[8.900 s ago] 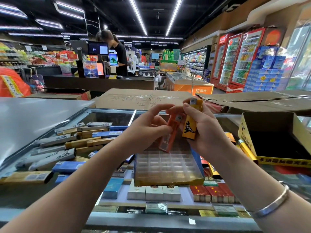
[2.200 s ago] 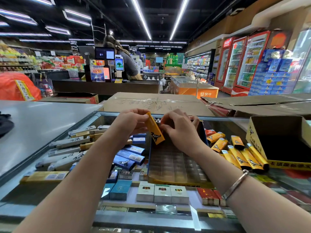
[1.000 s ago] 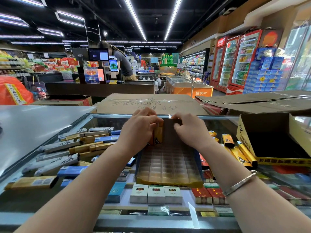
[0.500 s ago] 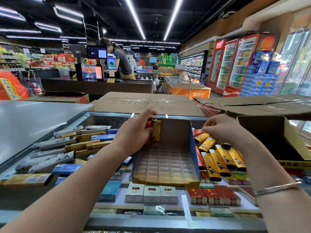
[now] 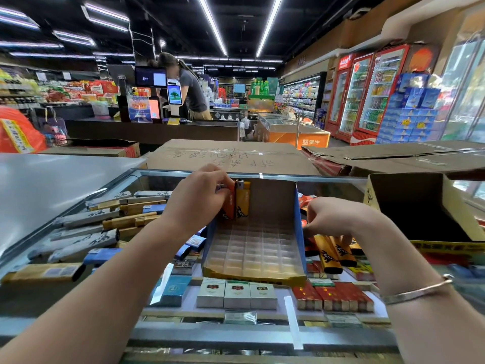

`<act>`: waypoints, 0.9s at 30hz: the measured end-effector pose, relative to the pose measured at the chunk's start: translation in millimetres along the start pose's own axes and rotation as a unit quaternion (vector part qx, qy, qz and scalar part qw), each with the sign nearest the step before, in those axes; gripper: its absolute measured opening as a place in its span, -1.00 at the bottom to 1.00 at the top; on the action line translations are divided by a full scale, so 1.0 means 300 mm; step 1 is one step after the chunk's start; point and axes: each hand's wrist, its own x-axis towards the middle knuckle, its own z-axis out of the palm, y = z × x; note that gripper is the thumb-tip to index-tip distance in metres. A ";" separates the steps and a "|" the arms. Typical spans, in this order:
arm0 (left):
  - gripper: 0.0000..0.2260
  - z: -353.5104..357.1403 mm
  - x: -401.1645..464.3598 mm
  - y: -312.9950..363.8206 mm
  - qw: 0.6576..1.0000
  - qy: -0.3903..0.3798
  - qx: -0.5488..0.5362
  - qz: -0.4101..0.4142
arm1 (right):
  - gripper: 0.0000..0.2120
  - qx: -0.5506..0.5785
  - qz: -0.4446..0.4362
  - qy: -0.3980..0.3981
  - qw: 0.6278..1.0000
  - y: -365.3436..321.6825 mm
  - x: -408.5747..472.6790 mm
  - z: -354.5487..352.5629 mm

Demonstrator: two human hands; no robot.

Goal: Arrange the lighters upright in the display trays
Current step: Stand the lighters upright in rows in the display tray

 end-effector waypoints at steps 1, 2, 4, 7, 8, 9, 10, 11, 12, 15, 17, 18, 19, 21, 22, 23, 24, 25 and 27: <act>-0.84 0.001 -0.005 -0.002 1.000 -0.005 0.009 0.002 | -0.78 0.000 -0.002 0.001 1.000 -0.001 0.004 0.004; -0.80 0.004 -0.010 -0.003 1.000 -0.009 0.019 0.005 | -0.78 0.004 -0.005 0.004 1.000 -0.001 0.007 0.005; -0.72 0.010 -0.019 -0.006 1.000 -0.007 0.017 0.000 | -0.74 0.021 -0.006 0.009 1.000 0.003 0.013 0.005; -0.67 0.019 -0.023 -0.018 0.999 0.010 -0.007 -0.034 | -0.62 0.032 0.022 0.012 0.999 0.028 0.015 0.000; -0.67 0.024 -0.021 -0.024 0.999 0.002 -0.012 -0.047 | -0.57 0.022 0.037 0.010 0.999 0.039 0.014 -0.002; -0.66 0.029 -0.020 -0.029 0.998 -0.014 -0.015 -0.059 | -0.51 0.013 0.053 0.004 0.998 0.049 0.013 -0.004; -0.65 0.033 -0.019 -0.034 0.997 -0.033 -0.019 -0.070 | -0.40 0.005 0.068 -0.004 0.998 0.054 0.011 -0.004; -0.64 0.038 -0.020 -0.037 0.995 -0.049 -0.026 -0.079 | -0.28 -0.007 0.076 -0.012 0.997 0.057 0.011 -0.003; -0.61 0.042 -0.020 -0.041 0.994 -0.060 -0.034 -0.088 | -0.19 -0.022 0.078 -0.021 0.996 0.054 0.010 -0.001; -0.53 0.048 -0.018 -0.048 0.991 -0.071 -0.044 -0.106 | -0.17 -0.045 0.063 -0.029 0.997 0.031 0.011 0.005; -0.52 0.050 -0.015 -0.048 0.991 -0.073 -0.043 -0.108 | -0.19 -0.039 0.052 -0.031 0.997 0.021 0.010 0.006; -0.52 0.050 -0.015 -0.048 0.991 -0.072 -0.043 -0.108 | -0.18 -0.035 0.051 -0.033 0.998 0.021 0.009 0.004; -0.52 0.050 -0.016 -0.047 0.991 -0.070 -0.044 -0.108 | -0.16 -0.031 0.052 -0.035 0.998 0.024 0.007 0.000; -0.52 0.051 -0.018 -0.044 0.991 -0.067 -0.048 -0.109 | -0.11 -0.028 0.060 -0.036 0.997 0.036 0.002 -0.004; -0.52 0.051 -0.019 -0.043 0.991 -0.067 -0.049 -0.109 | -0.09 -0.030 0.066 -0.037 0.997 0.042 0.001 -0.005; -0.52 0.052 -0.019 -0.042 0.990 -0.067 -0.050 -0.110 | -0.08 -0.037 0.072 -0.037 0.996 0.046 0.000 -0.004; -0.52 0.053 -0.019 -0.041 0.990 -0.066 -0.050 -0.110 | -0.09 -0.046 0.077 -0.037 0.995 0.045 0.000 -0.001; -0.52 0.053 -0.019 -0.041 0.991 -0.065 -0.049 -0.111 | -0.10 -0.056 0.079 -0.037 0.995 0.041 0.003 0.005; -0.51 0.053 -0.019 -0.040 0.991 -0.062 -0.045 -0.110 | -0.13 -0.065 0.074 -0.034 0.995 0.028 0.014 0.019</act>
